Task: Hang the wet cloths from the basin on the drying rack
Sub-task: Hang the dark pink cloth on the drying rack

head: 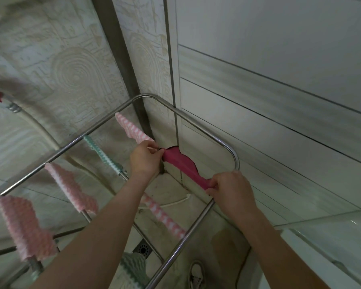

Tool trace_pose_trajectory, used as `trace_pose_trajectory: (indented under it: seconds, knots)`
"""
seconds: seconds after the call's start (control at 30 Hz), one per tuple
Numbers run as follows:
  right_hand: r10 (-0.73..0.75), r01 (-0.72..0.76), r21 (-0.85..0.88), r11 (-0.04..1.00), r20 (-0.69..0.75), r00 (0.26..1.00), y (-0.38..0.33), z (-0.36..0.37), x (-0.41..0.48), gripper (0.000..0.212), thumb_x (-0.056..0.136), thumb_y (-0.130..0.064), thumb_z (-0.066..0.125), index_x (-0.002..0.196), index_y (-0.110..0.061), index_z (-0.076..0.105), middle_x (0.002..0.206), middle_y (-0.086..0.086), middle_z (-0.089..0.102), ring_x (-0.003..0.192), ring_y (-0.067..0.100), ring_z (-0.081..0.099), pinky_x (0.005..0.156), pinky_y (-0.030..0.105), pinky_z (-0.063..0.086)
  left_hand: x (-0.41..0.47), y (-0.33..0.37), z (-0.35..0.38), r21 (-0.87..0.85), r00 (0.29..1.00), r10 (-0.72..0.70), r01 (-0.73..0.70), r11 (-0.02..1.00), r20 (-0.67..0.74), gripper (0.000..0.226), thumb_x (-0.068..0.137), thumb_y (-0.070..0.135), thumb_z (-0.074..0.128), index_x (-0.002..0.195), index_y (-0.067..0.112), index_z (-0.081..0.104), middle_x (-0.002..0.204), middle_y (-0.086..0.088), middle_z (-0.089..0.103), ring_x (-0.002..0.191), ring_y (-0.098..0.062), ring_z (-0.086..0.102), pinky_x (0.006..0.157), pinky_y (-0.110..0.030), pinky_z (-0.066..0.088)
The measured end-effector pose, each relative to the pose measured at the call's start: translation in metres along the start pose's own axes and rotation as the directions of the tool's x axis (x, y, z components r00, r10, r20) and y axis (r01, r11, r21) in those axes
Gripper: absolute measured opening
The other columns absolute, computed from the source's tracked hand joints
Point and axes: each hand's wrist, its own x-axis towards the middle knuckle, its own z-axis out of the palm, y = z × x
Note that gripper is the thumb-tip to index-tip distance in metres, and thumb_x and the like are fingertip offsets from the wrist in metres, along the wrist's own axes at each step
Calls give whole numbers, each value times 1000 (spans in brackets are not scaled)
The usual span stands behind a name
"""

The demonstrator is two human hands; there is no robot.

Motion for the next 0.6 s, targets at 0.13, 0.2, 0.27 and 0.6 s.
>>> trace_pose_trajectory:
  seconds: [0.13, 0.2, 0.27, 0.6]
  knots:
    - [-19, 15, -77, 997, -51, 999, 4, 2, -4, 18, 85, -38, 68, 89, -21, 73, 87, -2, 67, 86, 14, 41, 78, 28, 46, 1, 7, -3, 116, 995, 102, -101, 988, -3, 13, 83, 15, 68, 94, 9, 72, 90, -6, 71, 79, -15, 61, 71, -22, 40]
    - [-26, 19, -110, 994, -67, 997, 5, 3, -5, 21, 86, -39, 66, 91, -20, 74, 90, -2, 67, 89, 15, 46, 81, 28, 47, 1, 6, -4, 146, 992, 129, -129, 981, 10, 14, 85, 14, 66, 95, 9, 73, 95, -7, 72, 86, -19, 64, 73, -22, 40]
    - [-33, 26, -125, 992, -51, 998, 6, 2, -7, 24, 87, -41, 63, 93, -21, 74, 92, -2, 66, 93, 17, 50, 82, 30, 48, 2, 4, -4, 162, 988, 150, -153, 975, 31, 15, 87, 14, 63, 97, 9, 73, 98, -7, 73, 91, -22, 65, 75, -22, 40]
    - [-146, 147, 16, 989, -82, 986, 3, 3, -12, 17, 88, -29, 64, 98, -18, 72, 92, -3, 64, 90, 16, 48, 76, 28, 45, -25, 12, -2, 307, 870, 460, -494, 813, 179, 23, 84, 24, 68, 103, 13, 72, 110, -5, 64, 102, -22, 58, 92, -32, 47]
